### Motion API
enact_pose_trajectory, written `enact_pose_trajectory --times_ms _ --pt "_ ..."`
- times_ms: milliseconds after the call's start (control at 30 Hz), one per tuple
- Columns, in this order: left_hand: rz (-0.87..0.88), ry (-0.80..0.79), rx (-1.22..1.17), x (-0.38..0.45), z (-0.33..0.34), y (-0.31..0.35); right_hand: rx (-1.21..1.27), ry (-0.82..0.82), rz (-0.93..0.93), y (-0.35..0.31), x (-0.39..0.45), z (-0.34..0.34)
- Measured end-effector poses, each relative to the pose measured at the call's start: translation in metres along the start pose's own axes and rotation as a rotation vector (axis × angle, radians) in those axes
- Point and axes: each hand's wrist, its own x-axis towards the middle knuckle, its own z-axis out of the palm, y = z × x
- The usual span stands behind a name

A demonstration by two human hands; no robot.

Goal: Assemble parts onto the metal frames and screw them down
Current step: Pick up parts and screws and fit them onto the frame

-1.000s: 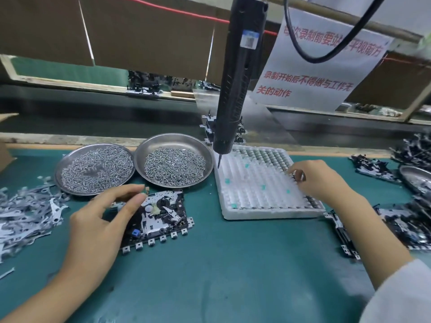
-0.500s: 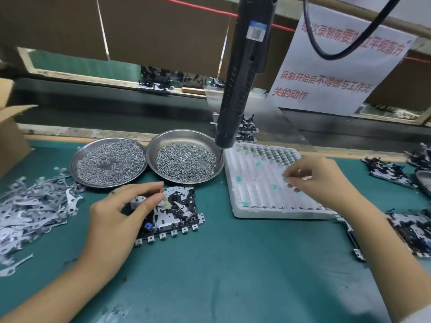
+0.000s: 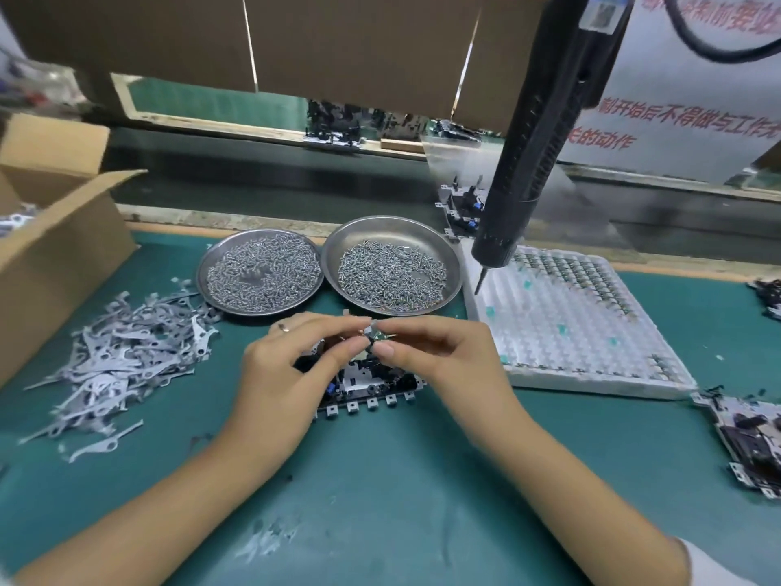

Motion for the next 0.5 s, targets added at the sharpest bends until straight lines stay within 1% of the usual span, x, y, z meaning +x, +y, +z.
enact_pose_trajectory --times_ms 200,500 --pt "0.016 -0.011 0.024 0.0006 -0.0001 -0.0007 0.079 -0.017 0.005 0.0022 -0.0006 -0.0012" --pt "0.038 -0.052 0.032 0.0006 0.0001 -0.0017 0.061 -0.025 -0.036 0.0035 -0.0017 -0.0012"
